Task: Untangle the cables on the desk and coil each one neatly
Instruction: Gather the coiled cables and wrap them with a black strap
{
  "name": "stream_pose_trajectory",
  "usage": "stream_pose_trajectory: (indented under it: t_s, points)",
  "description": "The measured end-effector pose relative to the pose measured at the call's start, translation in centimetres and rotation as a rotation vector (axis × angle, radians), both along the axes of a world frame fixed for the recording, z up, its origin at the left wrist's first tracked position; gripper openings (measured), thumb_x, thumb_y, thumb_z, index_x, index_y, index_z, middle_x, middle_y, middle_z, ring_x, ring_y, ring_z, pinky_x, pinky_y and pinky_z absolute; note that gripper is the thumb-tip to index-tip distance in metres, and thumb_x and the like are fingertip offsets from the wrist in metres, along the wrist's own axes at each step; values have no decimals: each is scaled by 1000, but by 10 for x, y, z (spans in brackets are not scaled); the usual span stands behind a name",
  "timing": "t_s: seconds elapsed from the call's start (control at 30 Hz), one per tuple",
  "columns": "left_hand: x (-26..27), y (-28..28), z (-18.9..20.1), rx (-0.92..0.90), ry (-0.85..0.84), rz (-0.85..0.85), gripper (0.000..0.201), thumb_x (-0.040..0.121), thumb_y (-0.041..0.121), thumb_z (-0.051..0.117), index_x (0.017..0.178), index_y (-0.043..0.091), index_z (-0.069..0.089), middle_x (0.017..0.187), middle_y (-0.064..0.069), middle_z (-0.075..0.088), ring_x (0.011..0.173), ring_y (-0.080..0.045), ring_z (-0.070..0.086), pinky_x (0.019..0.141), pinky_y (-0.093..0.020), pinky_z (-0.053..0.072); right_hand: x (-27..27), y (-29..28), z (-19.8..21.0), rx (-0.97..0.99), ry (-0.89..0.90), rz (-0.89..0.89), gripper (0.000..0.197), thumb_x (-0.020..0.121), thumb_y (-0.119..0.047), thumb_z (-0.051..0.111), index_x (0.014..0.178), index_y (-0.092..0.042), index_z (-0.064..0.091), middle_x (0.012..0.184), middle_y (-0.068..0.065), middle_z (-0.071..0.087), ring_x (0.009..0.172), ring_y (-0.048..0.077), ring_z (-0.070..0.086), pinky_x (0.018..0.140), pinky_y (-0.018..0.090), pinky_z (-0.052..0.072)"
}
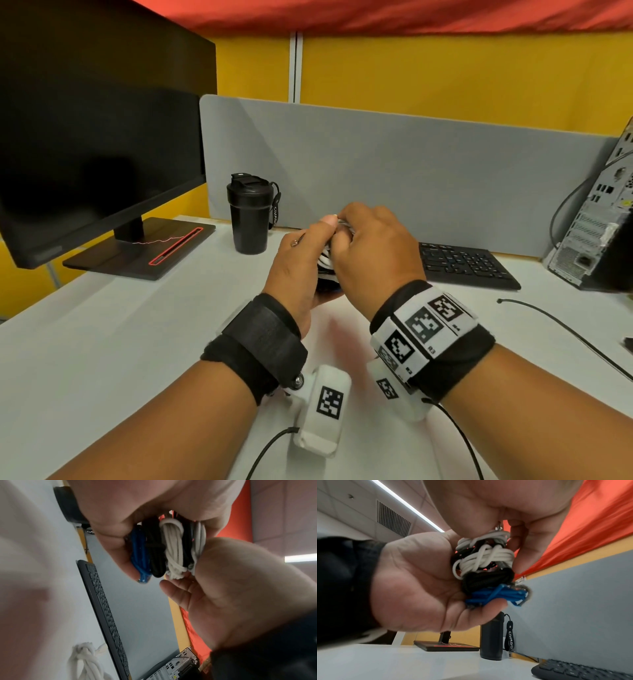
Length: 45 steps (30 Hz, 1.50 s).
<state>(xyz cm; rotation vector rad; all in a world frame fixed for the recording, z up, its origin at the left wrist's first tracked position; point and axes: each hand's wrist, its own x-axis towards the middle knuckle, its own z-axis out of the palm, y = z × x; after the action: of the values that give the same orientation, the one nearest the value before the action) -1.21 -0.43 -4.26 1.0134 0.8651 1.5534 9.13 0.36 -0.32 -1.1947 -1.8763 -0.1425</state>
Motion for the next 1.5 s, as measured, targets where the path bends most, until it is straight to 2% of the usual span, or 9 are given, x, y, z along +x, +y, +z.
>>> stream_pose_trajectory:
  t_s: [0.3, 0.43, 0.63, 0.9, 1.07, 1.17, 1.27, 1.37, 1.5]
  points:
    - [-12, 5, -4, -27, 84, 7, 40, 80, 51, 65, 106, 21, 72, 102, -9, 75, 93, -28, 74, 69, -40, 58, 30, -3, 10, -307, 148, 418, 23, 97, -37, 53, 109, -34, 73, 106, -3, 72, 103, 12, 63, 93, 36, 51]
    - [-20, 8, -1, -40, 88, 40, 47, 77, 50, 64, 113, 20, 70, 111, -13, 73, 102, -35, 71, 67, -38, 57, 64, 12, 22, -718, 526, 528, 28, 89, -41, 62, 117, -35, 66, 94, -1, 74, 89, 18, 72, 77, 34, 61]
    - [-19, 8, -2, -3, 157, 23, 40, 72, 54, 66, 101, 27, 74, 100, -7, 75, 96, -31, 73, 68, -38, 58, 97, 44, 1, -844, -667, -127, 50, 92, -42, 59, 138, -21, 52, 133, -1, 55, 86, 15, 56, 66, 23, 51]
    - [-18, 8, -2, -3, 184, 18, 35, 76, 51, 65, 103, 30, 72, 104, -9, 74, 100, -35, 71, 68, -38, 58, 80, 53, -26, -809, -975, -114, 33, 93, -18, 58, 126, -16, 61, 115, 4, 62, 103, 21, 66, 53, 19, 46]
    - [-21, 8, -2, -10, 191, 34, 37, 76, 51, 65, 105, 29, 71, 108, -11, 73, 101, -34, 71, 67, -35, 57, 92, 50, -12, -742, -793, -99, 17, 91, -20, 57, 102, -16, 69, 92, -1, 67, 79, 15, 71, 63, 23, 55]
    - [-21, 9, -3, -4, 194, 50, 39, 74, 52, 65, 106, 29, 71, 105, -9, 74, 100, -32, 72, 67, -36, 58, 99, 36, 19, -655, -139, 78, 9, 87, -14, 68, 85, -23, 68, 72, -1, 70, 50, 12, 66, 53, 28, 57]
    - [-21, 10, -4, -5, 190, 60, 37, 73, 53, 66, 103, 31, 71, 98, -3, 75, 95, -28, 73, 66, -34, 57, 90, 10, 48, -531, 392, 432, 18, 87, -5, 68, 94, -21, 74, 72, 7, 70, 54, 16, 63, 51, 31, 56]
    - [-19, 10, -5, -7, 199, 62, 39, 73, 54, 66, 103, 29, 70, 97, -3, 75, 94, -28, 72, 66, -35, 57, 65, -11, 56, -455, 431, 576, 21, 88, -5, 68, 103, -17, 76, 80, 9, 74, 56, 12, 64, 51, 24, 54]
    - [-16, 9, -5, -7, 203, 25, 49, 73, 58, 60, 110, 28, 68, 104, -6, 76, 96, -26, 74, 70, -37, 58, 41, -12, 44, -218, 102, 315, 26, 90, -18, 67, 114, -23, 73, 103, -6, 73, 76, -3, 63, 77, 16, 52]
